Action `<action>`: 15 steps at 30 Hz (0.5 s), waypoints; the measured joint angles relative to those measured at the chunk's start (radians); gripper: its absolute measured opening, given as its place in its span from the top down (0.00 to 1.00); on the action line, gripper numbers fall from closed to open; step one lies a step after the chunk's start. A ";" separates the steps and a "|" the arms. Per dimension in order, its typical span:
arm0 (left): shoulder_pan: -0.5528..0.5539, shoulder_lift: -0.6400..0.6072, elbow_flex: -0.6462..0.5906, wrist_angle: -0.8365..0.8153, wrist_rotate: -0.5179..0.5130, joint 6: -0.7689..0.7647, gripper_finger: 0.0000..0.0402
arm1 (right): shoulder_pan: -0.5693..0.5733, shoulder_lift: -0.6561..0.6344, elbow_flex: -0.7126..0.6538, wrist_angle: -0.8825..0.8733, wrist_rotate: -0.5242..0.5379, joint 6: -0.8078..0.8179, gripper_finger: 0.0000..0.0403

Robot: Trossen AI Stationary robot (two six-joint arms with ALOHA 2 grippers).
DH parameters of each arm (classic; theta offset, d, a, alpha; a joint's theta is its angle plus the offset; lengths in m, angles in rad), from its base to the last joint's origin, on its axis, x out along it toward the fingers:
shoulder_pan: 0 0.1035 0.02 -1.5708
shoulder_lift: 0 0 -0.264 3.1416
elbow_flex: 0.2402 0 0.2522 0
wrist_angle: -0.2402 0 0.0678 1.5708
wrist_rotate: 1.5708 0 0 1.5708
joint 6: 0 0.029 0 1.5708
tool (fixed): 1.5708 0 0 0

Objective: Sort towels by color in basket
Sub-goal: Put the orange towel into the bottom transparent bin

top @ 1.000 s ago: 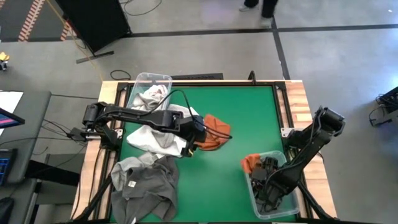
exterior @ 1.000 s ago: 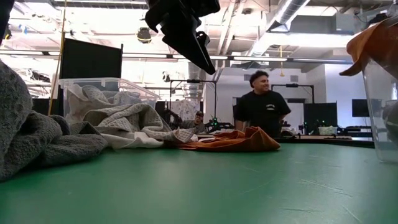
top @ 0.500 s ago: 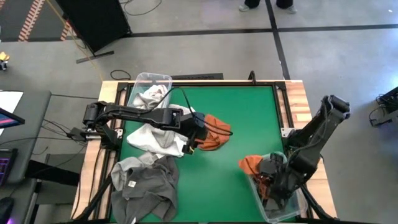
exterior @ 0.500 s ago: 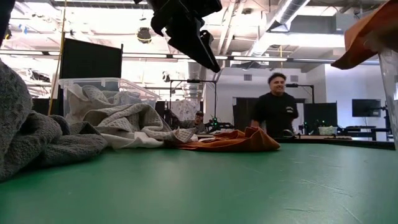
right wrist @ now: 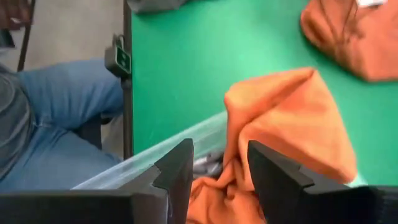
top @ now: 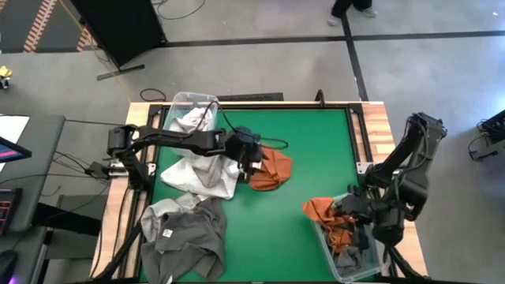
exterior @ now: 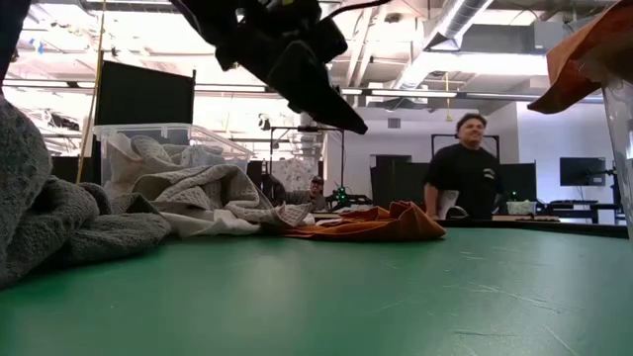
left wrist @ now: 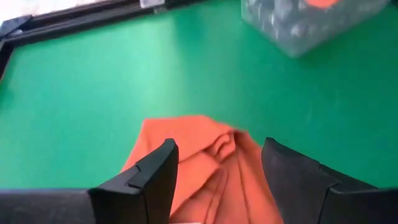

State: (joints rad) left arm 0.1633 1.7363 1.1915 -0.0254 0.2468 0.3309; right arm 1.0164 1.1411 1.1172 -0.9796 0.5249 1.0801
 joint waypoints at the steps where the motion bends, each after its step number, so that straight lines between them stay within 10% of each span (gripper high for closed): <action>1: 0.004 0.000 -0.008 0.016 0.009 -0.006 0.45 | 0.000 -0.006 0.000 0.002 0.011 -0.012 0.55; 15: -0.028 0.201 0.055 0.042 0.004 0.048 0.45 | -0.003 -0.020 0.000 0.045 0.060 -0.098 0.55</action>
State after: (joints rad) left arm 0.1354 1.9374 1.2467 0.0165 0.2507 0.3793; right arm 1.0138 1.1213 1.1172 -0.9349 0.5854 0.9819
